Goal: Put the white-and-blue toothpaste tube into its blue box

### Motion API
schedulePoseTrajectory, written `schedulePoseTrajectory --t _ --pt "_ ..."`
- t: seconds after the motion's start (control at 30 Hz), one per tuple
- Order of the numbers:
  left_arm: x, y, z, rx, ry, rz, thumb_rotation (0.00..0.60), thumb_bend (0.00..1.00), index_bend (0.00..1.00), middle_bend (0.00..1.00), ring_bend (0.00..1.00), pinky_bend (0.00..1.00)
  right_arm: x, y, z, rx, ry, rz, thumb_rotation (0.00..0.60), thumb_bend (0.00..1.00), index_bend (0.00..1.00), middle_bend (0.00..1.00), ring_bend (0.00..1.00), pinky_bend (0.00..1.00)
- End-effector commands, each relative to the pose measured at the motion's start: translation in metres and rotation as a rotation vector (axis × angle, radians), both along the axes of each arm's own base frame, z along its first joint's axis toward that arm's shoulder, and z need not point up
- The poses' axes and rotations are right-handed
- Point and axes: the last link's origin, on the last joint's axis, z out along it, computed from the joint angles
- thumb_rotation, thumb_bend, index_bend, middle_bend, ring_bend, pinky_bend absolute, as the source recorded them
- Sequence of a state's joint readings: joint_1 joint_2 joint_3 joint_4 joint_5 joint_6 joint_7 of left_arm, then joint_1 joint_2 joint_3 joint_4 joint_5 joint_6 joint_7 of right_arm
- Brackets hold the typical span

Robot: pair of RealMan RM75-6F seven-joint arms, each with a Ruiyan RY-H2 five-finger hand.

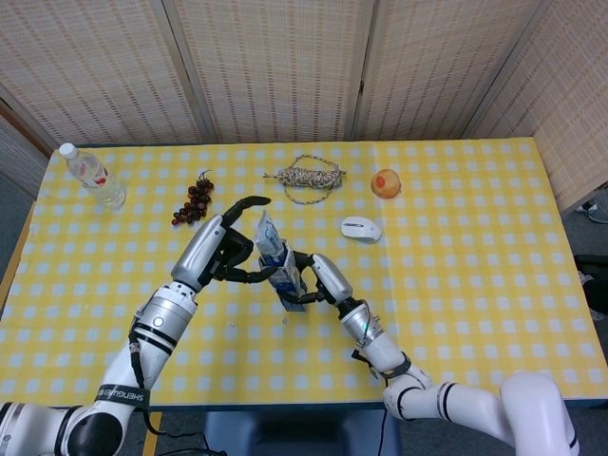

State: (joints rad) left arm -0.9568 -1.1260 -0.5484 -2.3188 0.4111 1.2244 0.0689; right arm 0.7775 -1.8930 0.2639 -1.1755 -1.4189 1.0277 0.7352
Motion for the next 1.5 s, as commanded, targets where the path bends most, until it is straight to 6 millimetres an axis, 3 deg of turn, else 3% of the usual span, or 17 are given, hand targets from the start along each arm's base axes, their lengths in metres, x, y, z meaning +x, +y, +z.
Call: schedulePoseTrajectory --t 0.03,0.17,0.47,0.57,0.67,0.73,0.83,0.9,1.0,1.07,1.17,1.27,1.5 --pt "0.002 -0.003 -0.002 -0.002 0.007 -0.016 0.6 0.16 0.1 1.0 1.0 1.0 0.002 0.001 -0.001 0.005 -0.006 0.001 0.6 0.31 0.61 0.43 0.47 0.58" --pt "0.005 -0.004 -0.001 0.017 -0.005 -0.031 0.6 0.14 0.05 1.0 1.0 1.0 0.003 0.002 0.001 0.002 -0.012 0.007 0.6 0.31 0.61 0.43 0.47 0.58" --pt "-0.003 -0.002 0.006 0.057 -0.005 -0.02 0.6 0.14 0.04 1.0 1.0 1.0 0.001 0.004 0.006 -0.008 -0.007 0.013 0.6 0.31 0.61 0.43 0.47 0.58" --pt "-0.015 -0.003 0.01 0.098 0.055 -0.032 0.6 0.15 0.05 1.0 0.98 1.0 -0.006 0.001 0.011 -0.051 0.064 0.041 0.6 0.31 0.61 0.43 0.48 0.58" --pt "-0.033 -0.002 0.017 0.219 0.149 -0.067 0.6 0.15 0.09 0.99 0.89 0.97 -0.013 -0.002 0.023 -0.098 0.138 0.06 0.6 0.31 0.61 0.43 0.48 0.58" --pt "-0.046 -0.002 0.02 0.32 0.244 -0.114 0.6 0.15 0.13 0.85 0.72 0.82 -0.019 -0.004 0.033 -0.126 0.195 0.074 0.6 0.31 0.61 0.43 0.47 0.58" --pt "-0.072 -0.004 0.021 0.432 0.424 -0.174 0.6 0.15 0.22 0.48 0.36 0.44 -0.026 -0.005 0.048 -0.166 0.294 0.104 0.6 0.31 0.61 0.43 0.47 0.58" --pt "-0.089 -0.006 0.02 0.475 0.525 -0.194 0.6 0.15 0.23 0.3 0.19 0.22 -0.03 -0.005 0.057 -0.185 0.358 0.124 0.6 0.31 0.61 0.43 0.48 0.58" --pt "-0.12 -0.009 0.016 0.484 0.709 -0.198 0.6 0.15 0.21 0.18 0.07 0.07 -0.035 -0.001 0.069 -0.206 0.462 0.152 0.6 0.31 0.61 0.43 0.47 0.58" --pt "-0.143 -0.012 0.015 0.458 0.86 -0.182 0.6 0.15 0.16 0.1 0.01 0.0 -0.041 0.002 0.077 -0.214 0.539 0.171 0.6 0.31 0.61 0.43 0.48 0.58" --pt "-0.174 -0.018 0.014 0.377 1.04 -0.147 0.6 0.15 0.08 0.01 0.0 0.0 -0.05 0.008 0.085 -0.228 0.645 0.19 0.6 0.31 0.61 0.43 0.48 0.58" --pt "-0.198 -0.024 0.014 0.324 1.126 -0.116 0.6 0.15 0.03 0.0 0.0 0.0 -0.066 0.013 0.088 -0.241 0.738 0.19 0.6 0.31 0.61 0.43 0.47 0.58" --pt "-0.236 -0.039 0.017 0.391 1.163 -0.076 0.6 0.15 0.02 0.0 0.0 0.0 -0.102 0.018 0.092 -0.221 0.871 0.154 0.6 0.31 0.61 0.43 0.47 0.58"
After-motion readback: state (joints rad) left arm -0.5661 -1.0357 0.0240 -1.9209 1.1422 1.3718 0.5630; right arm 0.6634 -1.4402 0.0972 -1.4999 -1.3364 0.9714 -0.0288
